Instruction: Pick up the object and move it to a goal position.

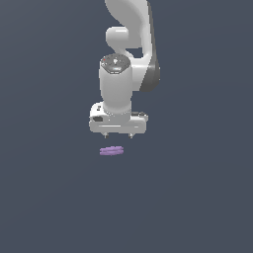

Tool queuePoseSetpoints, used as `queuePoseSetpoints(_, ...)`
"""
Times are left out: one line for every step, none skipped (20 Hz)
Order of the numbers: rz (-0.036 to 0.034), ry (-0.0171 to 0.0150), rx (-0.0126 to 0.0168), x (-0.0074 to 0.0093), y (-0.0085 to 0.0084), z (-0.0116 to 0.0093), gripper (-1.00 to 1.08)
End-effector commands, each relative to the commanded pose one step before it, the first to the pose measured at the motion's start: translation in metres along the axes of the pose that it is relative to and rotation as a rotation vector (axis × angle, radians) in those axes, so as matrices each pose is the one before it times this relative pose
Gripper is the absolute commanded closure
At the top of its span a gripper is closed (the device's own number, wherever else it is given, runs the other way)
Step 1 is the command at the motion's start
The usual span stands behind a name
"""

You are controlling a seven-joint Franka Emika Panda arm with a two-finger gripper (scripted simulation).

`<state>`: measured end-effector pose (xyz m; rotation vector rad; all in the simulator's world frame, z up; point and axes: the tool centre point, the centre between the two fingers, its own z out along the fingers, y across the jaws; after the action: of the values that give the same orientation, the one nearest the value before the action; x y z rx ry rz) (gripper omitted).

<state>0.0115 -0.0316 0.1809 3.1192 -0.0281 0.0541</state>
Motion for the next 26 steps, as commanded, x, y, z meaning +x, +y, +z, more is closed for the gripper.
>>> queuePoseSetpoints(0.0, 0.0, 0.0, 0.0, 0.00001, 0.0, -0.92)
queuePoseSetpoints(-0.0015, 0.00104, -0.00014, 0.00024, -0.00036, -0.00047, -0.92)
queuePoseSetpoints(-0.00427, 0.00297, -0.00037, 0.0007, -0.00095, -0.00134, -0.92)
queuePoseSetpoints(-0.00715, 0.00493, -0.00064, 0.00115, -0.0016, -0.00225, -0.92)
queuePoseSetpoints(-0.01001, 0.0068, -0.00093, 0.00161, -0.00218, -0.00311, -0.92)
queuePoseSetpoints(-0.01273, 0.00843, -0.00123, 0.002, -0.0027, -0.00389, -0.92)
queuePoseSetpoints(-0.01188, 0.00754, -0.0012, 0.00182, -0.00238, -0.00351, -0.92)
queuePoseSetpoints(-0.00913, 0.00545, -0.00094, 0.00133, -0.00171, -0.00258, -0.92)
queuePoseSetpoints(-0.00623, 0.00337, -0.00064, 0.00084, -0.00105, -0.00164, -0.92)
queuePoseSetpoints(-0.00326, 0.00146, -0.00032, 0.00036, -0.00047, -0.00075, -0.92)
queuePoseSetpoints(-0.00049, -0.00004, -0.00003, -0.00001, 0.00003, -0.00002, -0.92)
queuePoseSetpoints(0.00166, -0.00089, 0.00017, -0.00023, 0.00025, 0.00043, -0.92)
queuePoseSetpoints(0.0034, -0.00111, 0.00031, -0.00027, 0.00037, 0.00063, -0.92)
queuePoseSetpoints(0.00451, -0.0007, 0.00035, -0.00017, 0.00022, 0.00056, -0.92)
queuePoseSetpoints(0.00575, -0.00039, 0.00041, -0.00008, 0.00012, 0.00053, -0.92)
queuePoseSetpoints(0.0072, -0.00031, 0.0005, -0.00006, 0.00012, 0.0006, -0.92)
queuePoseSetpoints(0.00877, -0.0004, 0.0006, -0.00007, 0.00014, 0.00074, -0.92)
queuePoseSetpoints(0.01043, -0.00062, 0.00071, -0.00012, 0.00022, 0.00092, -0.92)
queuePoseSetpoints(0.01202, -0.00083, 0.0008, -0.00016, 0.00029, 0.0011, -0.92)
queuePoseSetpoints(0.01364, -0.00101, 0.00089, -0.0002, 0.00036, 0.00127, -0.92)
queuePoseSetpoints(0.01513, -0.00115, 0.00096, -0.00022, 0.0004, 0.00142, -0.92)
queuePoseSetpoints(0.01655, -0.00124, 0.00101, -0.00023, 0.00045, 0.00154, -0.92)
queuePoseSetpoints(0.01805, -0.00132, 0.00106, -0.00024, 0.00048, 0.00166, -0.92)
queuePoseSetpoints(0.01952, -0.0014, 0.0011, -0.00024, 0.00053, 0.00178, -0.92)
queuePoseSetpoints(0.02095, -0.00152, 0.00112, -0.00025, 0.00057, 0.00191, -0.92)
queuePoseSetpoints(0.02255, -0.00166, 0.00113, -0.00026, 0.00064, 0.00206, -0.92)
